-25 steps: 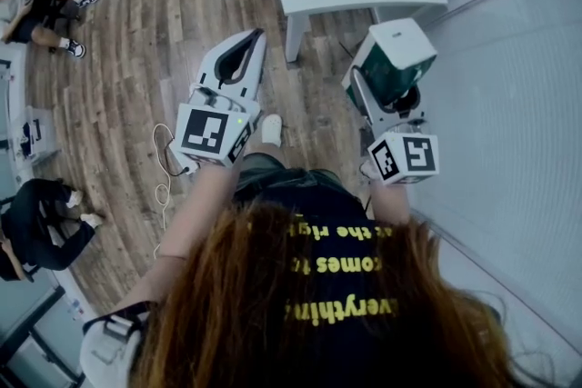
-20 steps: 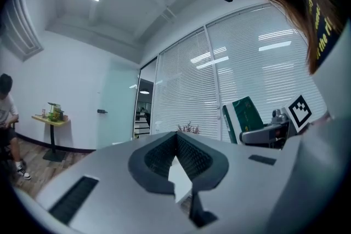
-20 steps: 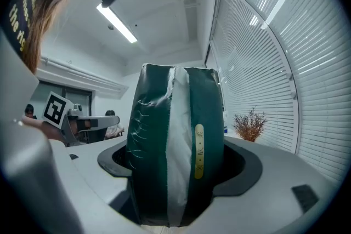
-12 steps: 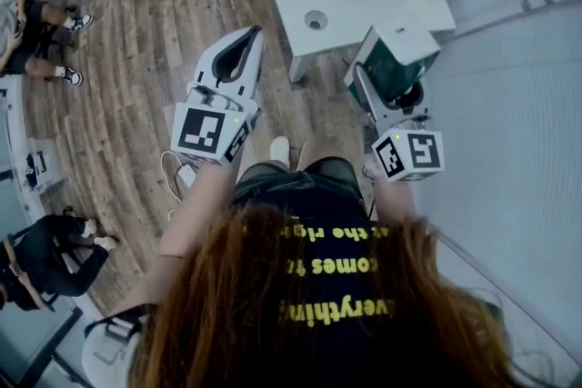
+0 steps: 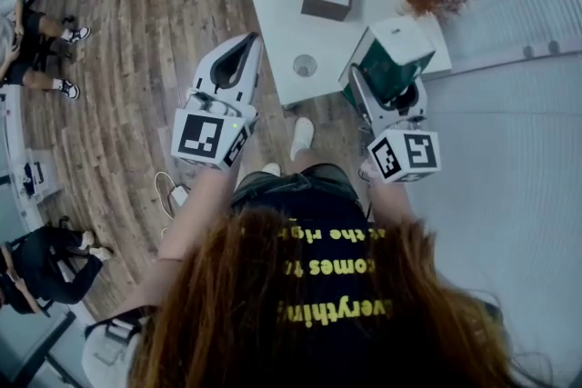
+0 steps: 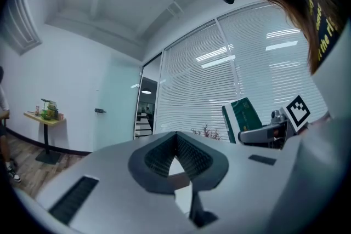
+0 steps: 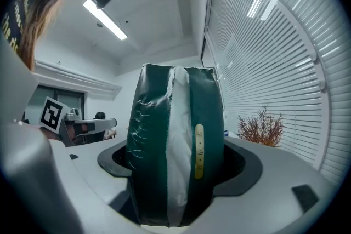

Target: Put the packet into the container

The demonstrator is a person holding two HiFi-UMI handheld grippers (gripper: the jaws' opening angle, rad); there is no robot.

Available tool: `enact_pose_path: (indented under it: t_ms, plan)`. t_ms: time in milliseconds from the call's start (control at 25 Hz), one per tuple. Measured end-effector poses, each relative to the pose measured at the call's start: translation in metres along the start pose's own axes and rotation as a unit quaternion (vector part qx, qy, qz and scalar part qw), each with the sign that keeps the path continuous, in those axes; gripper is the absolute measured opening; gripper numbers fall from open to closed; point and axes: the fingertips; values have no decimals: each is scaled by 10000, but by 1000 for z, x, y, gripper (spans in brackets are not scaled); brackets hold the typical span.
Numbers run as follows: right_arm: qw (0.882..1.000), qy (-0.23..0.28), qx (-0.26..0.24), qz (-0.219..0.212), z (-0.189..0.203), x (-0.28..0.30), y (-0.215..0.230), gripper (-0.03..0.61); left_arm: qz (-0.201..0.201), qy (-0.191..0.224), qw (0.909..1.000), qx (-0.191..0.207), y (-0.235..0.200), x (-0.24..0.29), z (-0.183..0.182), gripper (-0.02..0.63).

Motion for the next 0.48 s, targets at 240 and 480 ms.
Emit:
enact_pose_path:
  t_ms: [240,480]
  plan:
    - [9994,84,2,-332,-15,47,36,405,-192,180,9997,2,-8,58,-19,2]
    - [9994,-32,170,-315,-9,93,63,405,-210,164,9996,-4,-27,97,-15,2]
Point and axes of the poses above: the fingertips, and each gripper's own axes: x forward along the fingers, y to its right, z out of its underside, and after that the axes turned 13 degrees about -x, right-handed
